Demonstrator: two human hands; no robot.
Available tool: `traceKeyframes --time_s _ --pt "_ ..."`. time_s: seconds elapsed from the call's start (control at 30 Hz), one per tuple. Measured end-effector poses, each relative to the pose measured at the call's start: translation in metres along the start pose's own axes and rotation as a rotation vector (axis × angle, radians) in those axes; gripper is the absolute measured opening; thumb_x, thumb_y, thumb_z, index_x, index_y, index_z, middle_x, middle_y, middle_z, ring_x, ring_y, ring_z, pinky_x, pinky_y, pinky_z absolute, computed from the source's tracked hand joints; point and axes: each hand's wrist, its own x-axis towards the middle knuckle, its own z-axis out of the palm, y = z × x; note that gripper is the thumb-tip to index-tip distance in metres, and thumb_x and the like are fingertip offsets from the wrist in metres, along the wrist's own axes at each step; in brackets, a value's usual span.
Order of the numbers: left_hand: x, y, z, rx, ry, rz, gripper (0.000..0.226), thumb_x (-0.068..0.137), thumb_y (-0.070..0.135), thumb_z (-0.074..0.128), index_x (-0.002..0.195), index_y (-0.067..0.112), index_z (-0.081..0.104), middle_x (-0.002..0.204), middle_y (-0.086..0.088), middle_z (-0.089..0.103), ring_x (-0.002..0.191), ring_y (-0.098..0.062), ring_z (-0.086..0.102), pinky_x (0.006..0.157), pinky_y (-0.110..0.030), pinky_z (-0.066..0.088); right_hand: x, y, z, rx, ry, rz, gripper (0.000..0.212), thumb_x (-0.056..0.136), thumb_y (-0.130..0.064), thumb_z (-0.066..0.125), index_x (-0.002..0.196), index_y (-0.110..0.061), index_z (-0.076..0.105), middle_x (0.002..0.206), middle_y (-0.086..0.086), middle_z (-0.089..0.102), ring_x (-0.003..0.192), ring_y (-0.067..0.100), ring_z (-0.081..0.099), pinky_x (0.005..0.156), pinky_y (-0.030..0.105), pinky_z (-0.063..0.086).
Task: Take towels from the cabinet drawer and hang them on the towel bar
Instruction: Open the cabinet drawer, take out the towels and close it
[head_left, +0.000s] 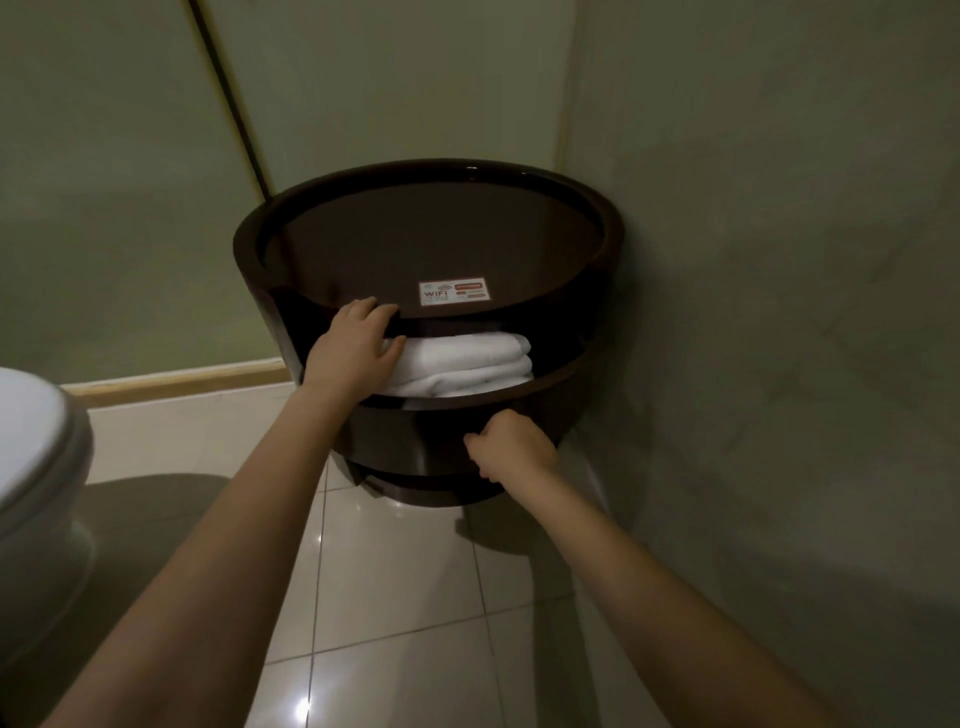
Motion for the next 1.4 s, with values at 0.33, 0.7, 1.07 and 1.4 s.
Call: traceKeyframes --time_s 0.33,0.7,1.07,1.4 --pt "-0.005 0.003 -0.003 -0.046 -0.074 -0.028 0.058 0.095 0.039 0.046 0.147 0.018 0.030 0.155 -0.010 0.024 0.145 -0.026 0.015 0.113 -0.046 0.027 -0.037 0.019 0.006 -0.112 -0.040 -0.010 0.032 0.093 -0.037 0.051 0.077 -0.012 0.064 0.082 0.006 0.070 0.075 0.023 0.066 0.059 0.027 0.046" --pt "-0.004 0.000 -0.003 -0.008 -0.087 -0.023 0.059 0.095 0.041 0.047 0.147 0.021 0.029 0.156 -0.008 0.024 0.145 -0.024 0.016 0.109 -0.045 0.031 -0.052 0.016 0.000 -0.189 -0.099 -0.022 0.033 0.095 -0.039 0.049 0.076 -0.014 0.061 0.085 0.007 0.071 0.076 0.021 0.067 0.060 0.025 0.047" --pt "-0.025 0.002 -0.018 -0.224 -0.047 -0.462 0.036 0.087 0.036 0.053 0.110 0.009 0.059 0.109 -0.012 0.064 0.099 -0.031 0.058 0.071 -0.029 0.036 0.051 -0.045 -0.110 0.183 -0.031 0.081 0.038 0.089 -0.041 0.061 0.105 -0.008 0.068 0.080 0.005 0.066 0.070 0.018 0.062 0.054 0.029 0.041" --pt "-0.010 -0.001 0.025 -0.528 -0.511 -0.664 0.104 0.072 0.060 0.066 0.148 0.011 0.013 0.148 -0.017 0.029 0.129 -0.034 0.038 0.085 -0.038 0.036 0.093 -0.004 -0.066 0.218 -0.504 0.344 0.064 0.086 -0.061 0.055 0.131 -0.016 0.045 0.111 0.011 0.054 0.090 0.027 0.055 0.069 0.035 0.045"
